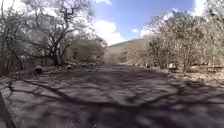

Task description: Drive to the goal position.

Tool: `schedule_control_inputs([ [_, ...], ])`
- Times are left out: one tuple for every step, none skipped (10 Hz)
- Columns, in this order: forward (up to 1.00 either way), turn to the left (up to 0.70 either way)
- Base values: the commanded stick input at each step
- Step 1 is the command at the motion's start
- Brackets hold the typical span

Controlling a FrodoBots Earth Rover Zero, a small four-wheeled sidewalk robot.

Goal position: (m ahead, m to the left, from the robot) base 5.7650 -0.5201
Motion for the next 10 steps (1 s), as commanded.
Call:
schedule_control_inputs([
  [0.00, 0.00],
  [0.00, 0.00],
  [0.00, 0.00],
  [0.00, 0.00],
  [0.10, 0.00],
  [0.20, 0.00],
  [0.30, 0.00],
  [0.40, 0.00],
  [0.50, 0.00],
  [0.60, 0.00],
])
